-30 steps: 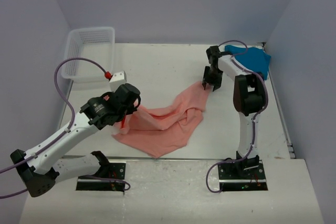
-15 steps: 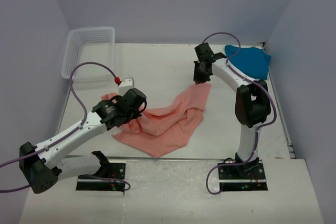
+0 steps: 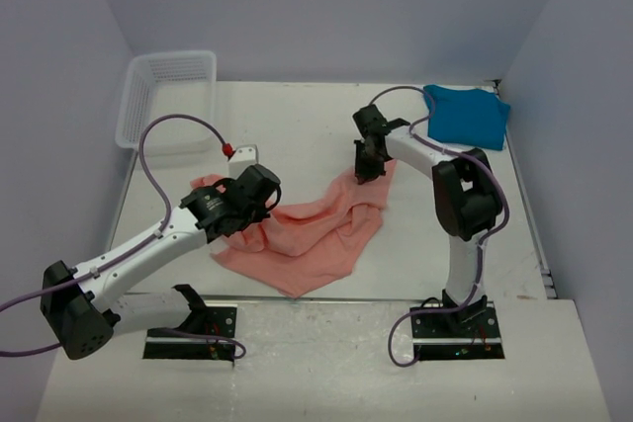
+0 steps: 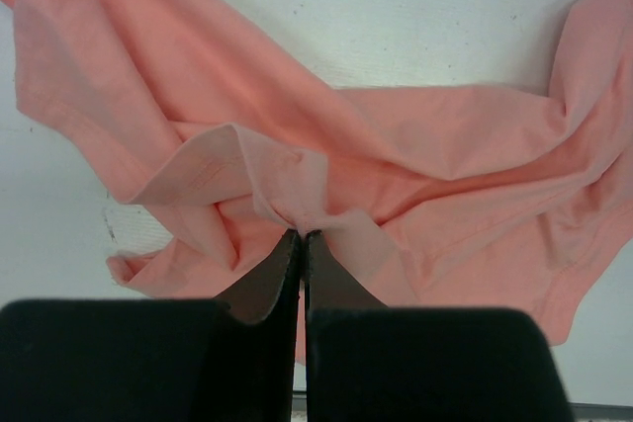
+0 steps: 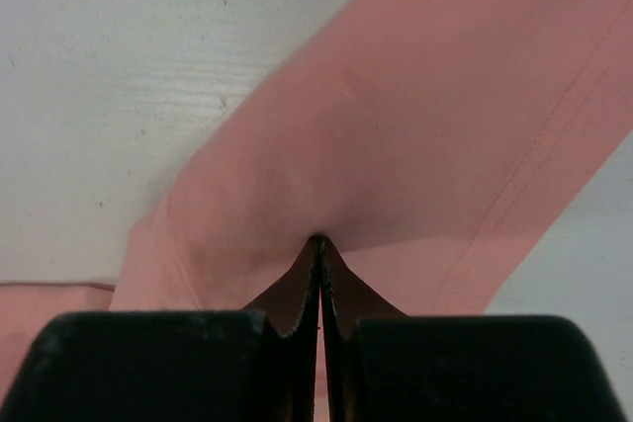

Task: Fold and stack the t-shirts
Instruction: Flatten out the tshirt

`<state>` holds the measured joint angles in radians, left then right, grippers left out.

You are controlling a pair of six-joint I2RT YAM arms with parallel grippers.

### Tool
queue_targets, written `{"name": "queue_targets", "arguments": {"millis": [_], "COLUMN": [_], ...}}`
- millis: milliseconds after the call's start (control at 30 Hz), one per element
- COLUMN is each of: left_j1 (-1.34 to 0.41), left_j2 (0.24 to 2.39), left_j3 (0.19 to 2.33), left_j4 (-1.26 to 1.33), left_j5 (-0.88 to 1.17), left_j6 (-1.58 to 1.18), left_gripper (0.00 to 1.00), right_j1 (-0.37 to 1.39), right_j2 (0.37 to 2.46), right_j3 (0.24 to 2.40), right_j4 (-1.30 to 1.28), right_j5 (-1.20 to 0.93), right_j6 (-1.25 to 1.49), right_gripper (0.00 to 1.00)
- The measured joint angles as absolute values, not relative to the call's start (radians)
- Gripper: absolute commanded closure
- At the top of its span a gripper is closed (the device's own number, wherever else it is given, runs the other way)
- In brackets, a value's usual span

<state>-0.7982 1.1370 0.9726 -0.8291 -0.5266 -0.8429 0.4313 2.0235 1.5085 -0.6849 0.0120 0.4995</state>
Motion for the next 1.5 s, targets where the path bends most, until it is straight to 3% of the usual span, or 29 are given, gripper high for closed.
{"name": "queue_targets", "arguments": {"millis": [600, 1100, 1133, 1233, 1267, 1300, 1500], "left_j1": [-0.798, -0.798, -0.798, -0.798, -0.798, -0.798, -0.798], "left_j2": [1.145, 1.147, 1.148, 1.156, 1.160, 1.164, 1.172], "left_j3": [0.991, 0.991, 0.991, 0.991, 0.991, 0.991, 0.991], "left_j4": [-0.831, -0.832, -0.832, -0.831, -0.831, -0.831, -0.831], "left_j5": [-0.540, -0.552, -0.552, -0.552, -0.552, -0.551, -0.551], "left_j6": [-0.826, -0.825, -0.823, -0.818, -0.818, -0.818, -0.817], "left_gripper": [1.00, 1.00, 1.00, 1.00, 1.00, 1.00, 1.00], "right_j1": [0.661, 0.946, 0.960, 0.989, 0.990, 0.989, 0.888], "right_j2": [1.915, 1.769, 1.752, 1.684, 1.662, 1.643, 1.617], "right_j3": [1.254, 1.138, 1.139, 1.148, 1.160, 1.177, 1.244], "right_j4": [-0.537, -0.649, -0.667, -0.741, -0.766, -0.792, -0.823], "right_j5": [0.008, 0.096, 0.117, 0.183, 0.204, 0.229, 0.275], "right_j6": [0.625, 0.785, 0.792, 0.809, 0.812, 0.815, 0.783], "right_gripper": [1.00, 1.00, 0.99, 0.73, 0.56, 0.51, 0.43]}}
